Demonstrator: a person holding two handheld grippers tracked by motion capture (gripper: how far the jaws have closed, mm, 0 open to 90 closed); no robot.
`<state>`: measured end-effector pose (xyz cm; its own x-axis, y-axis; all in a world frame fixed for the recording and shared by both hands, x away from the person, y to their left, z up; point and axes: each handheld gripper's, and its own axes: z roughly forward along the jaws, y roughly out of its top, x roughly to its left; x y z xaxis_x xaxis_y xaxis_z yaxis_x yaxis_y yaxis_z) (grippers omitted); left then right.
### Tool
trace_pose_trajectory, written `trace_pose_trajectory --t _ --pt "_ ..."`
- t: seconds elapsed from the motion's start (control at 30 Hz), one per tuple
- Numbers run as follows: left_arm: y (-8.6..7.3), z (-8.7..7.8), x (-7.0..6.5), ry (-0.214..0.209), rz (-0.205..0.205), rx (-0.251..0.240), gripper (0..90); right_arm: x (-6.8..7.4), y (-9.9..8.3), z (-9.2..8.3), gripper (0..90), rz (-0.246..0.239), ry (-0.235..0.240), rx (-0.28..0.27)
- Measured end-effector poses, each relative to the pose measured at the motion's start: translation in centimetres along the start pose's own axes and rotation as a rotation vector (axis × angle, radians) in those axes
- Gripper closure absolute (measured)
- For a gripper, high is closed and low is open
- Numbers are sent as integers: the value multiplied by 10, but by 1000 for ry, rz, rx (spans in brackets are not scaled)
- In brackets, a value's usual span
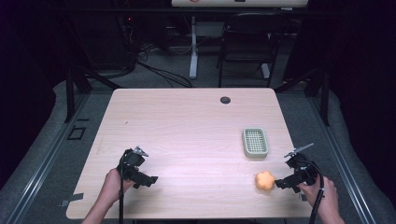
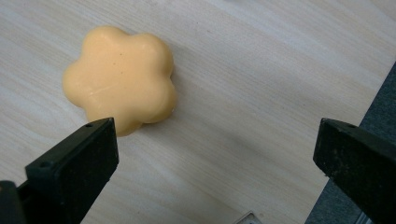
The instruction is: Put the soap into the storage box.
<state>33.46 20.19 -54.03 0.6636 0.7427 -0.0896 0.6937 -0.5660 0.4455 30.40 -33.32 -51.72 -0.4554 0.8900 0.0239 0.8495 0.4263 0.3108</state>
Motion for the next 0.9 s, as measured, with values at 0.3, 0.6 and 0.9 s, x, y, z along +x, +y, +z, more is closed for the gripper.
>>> trace_pose_trajectory --t 0.3,0.6,0.9 --pt "0 1 1 -5 1 1 0 4 3 4 0 -22 14 0" --pt "1 2 -2 -2 12 2 0 8 10 0 0 -53 -15 35" --pt "0 1 -4 2 27 10 0 19 20 -7 0 -59 49 2"
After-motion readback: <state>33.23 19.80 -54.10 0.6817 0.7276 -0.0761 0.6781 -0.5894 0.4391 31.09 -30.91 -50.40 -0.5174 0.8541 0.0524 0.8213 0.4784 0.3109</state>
